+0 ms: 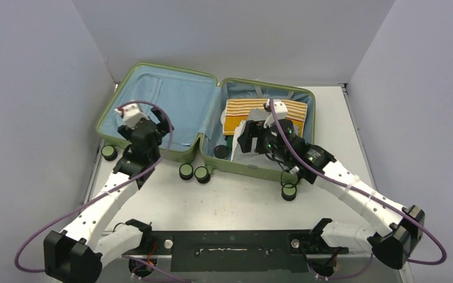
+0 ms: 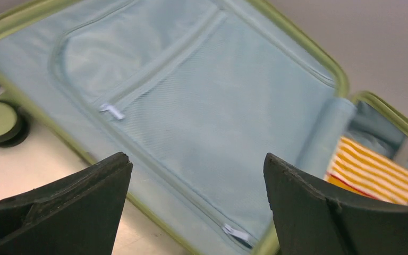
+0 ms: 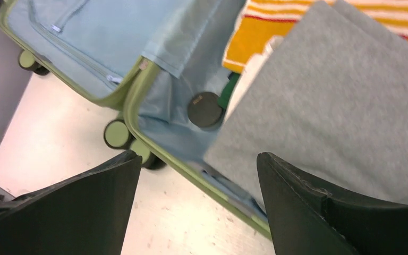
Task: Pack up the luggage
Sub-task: Close the luggage at the center of the board.
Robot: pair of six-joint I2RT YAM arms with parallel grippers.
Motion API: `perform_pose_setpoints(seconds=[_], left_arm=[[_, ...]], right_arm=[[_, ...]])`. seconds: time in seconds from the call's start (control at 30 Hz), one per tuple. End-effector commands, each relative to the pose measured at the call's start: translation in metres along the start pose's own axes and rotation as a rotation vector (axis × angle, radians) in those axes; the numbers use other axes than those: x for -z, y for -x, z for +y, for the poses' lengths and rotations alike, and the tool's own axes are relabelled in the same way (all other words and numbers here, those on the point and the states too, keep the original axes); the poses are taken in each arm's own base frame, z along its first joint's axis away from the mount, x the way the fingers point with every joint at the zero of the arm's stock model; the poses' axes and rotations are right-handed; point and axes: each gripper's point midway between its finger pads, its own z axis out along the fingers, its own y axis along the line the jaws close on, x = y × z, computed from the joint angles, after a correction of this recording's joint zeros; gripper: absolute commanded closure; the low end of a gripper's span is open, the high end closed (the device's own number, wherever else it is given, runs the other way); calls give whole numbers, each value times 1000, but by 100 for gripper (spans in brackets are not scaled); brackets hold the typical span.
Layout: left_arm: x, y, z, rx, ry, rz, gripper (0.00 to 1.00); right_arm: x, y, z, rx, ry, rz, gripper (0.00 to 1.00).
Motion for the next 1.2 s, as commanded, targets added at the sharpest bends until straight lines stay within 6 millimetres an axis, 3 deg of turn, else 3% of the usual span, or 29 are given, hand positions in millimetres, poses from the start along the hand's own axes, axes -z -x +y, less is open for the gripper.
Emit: perform_pose_setpoints(seconds=[0.0, 0.1, 0.27, 0.47, 0.7, 0.97, 1.17], left_arm=[[-16, -14, 29, 211, 83, 210, 7], [-26, -8, 49, 291, 163, 233, 3], [-48, 0, 116, 495, 445, 223, 3], [-77, 7, 167, 583, 608, 251, 3], [-113, -8, 203, 466, 713, 378, 3], [-144, -32, 216, 358, 718, 470, 8], [-154, -41, 219, 322, 700, 493, 34]], right_arm=[[17, -26, -25, -31, -65, -14, 19], [31, -38, -37, -43, -87, -17, 20], [42, -50, -46, -82, -100, -27, 21], [54, -56, -53, -145, -116, -40, 20], [63, -65, -53, -168, -99, -12, 20], [77, -55, -56, -164, -111, -42, 21], [83, -47, -55, -176, -108, -69, 21]])
